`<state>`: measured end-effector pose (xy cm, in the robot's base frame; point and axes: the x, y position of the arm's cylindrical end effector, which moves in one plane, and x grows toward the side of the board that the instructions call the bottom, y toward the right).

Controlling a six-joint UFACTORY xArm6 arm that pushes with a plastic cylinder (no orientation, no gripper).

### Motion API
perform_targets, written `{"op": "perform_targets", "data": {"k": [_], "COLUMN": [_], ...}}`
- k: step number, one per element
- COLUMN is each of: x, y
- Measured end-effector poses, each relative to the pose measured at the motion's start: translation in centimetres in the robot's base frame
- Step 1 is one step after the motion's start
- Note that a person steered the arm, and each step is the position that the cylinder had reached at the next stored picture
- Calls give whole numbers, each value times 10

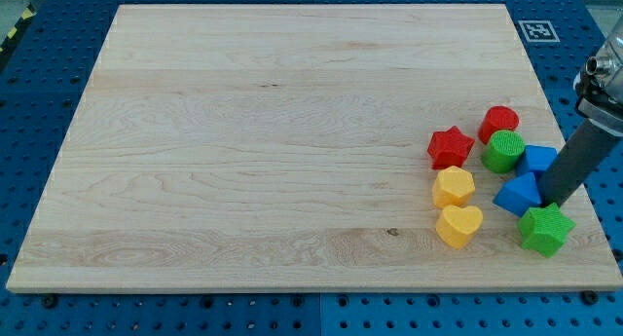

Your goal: Push the cube diagonal to the green circle

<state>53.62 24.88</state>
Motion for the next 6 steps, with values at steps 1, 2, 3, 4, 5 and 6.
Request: {"op": "perform_targets", "data": {"k": [1,2,3,4,5,6], "x": [0,-2,-33,-45,-45,-45], "y": [27,51,50,49,46,14]}}
